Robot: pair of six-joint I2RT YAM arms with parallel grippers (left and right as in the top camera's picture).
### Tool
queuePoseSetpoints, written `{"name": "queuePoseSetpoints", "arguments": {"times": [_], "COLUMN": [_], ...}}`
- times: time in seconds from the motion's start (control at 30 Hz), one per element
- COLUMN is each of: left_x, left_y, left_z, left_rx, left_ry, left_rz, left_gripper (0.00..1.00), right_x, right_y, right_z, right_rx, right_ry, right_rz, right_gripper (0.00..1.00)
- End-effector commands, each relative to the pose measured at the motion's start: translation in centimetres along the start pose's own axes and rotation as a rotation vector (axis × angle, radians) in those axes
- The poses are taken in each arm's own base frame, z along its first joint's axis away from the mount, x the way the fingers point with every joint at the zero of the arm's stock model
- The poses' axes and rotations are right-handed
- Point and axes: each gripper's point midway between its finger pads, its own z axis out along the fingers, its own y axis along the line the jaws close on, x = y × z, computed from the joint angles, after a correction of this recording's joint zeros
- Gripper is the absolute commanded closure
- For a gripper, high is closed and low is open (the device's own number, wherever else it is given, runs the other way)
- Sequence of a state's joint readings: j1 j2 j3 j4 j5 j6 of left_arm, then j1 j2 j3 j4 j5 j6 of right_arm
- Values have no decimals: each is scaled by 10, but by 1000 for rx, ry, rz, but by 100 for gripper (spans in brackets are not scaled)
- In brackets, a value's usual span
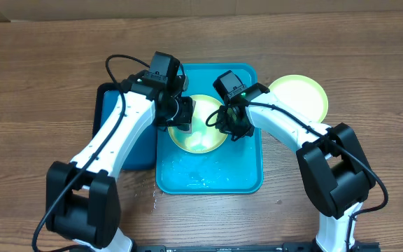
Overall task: Clean dirty plates on tray and stack at the side
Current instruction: 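Scrub the plate's left side with the sponge, left gripper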
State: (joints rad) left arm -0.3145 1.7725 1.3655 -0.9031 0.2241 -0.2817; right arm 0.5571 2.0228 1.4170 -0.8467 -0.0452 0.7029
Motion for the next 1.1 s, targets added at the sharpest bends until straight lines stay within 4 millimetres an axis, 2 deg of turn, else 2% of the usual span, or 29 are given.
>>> {"name": "queuePoseSetpoints", "arguments": {"times": [0.0,0.13,0.3,0.37,0.83,0.97,1.07], "left_x": [5,10,15,16,13,14,19], "left_y": [4,9,13,13,24,28,31], "left_z": [12,25,39,42,45,54,69], "left_rx": [-24,-35,-45,-48,-117,-141,-150], "left_ry": [33,72,112,121,104,116,147], "left_rz": [11,3,-5,-4,5,7,-3], "left_gripper": [96,96,96,96,96,96,96], "right_x": [2,2,2,2,2,2,2], "right_y": [1,1,1,1,1,1,1], "right_z": [1,1,1,1,1,1,1], "right_rx": [1,1,2,2,2,2,2], "right_ry": [-1,-1,-1,-1,-1,-1,-1], "right_rz": [-4,-4,-4,-4,-4,-4,-4], "right_gripper": [77,85,85,96,96,96,96]}}
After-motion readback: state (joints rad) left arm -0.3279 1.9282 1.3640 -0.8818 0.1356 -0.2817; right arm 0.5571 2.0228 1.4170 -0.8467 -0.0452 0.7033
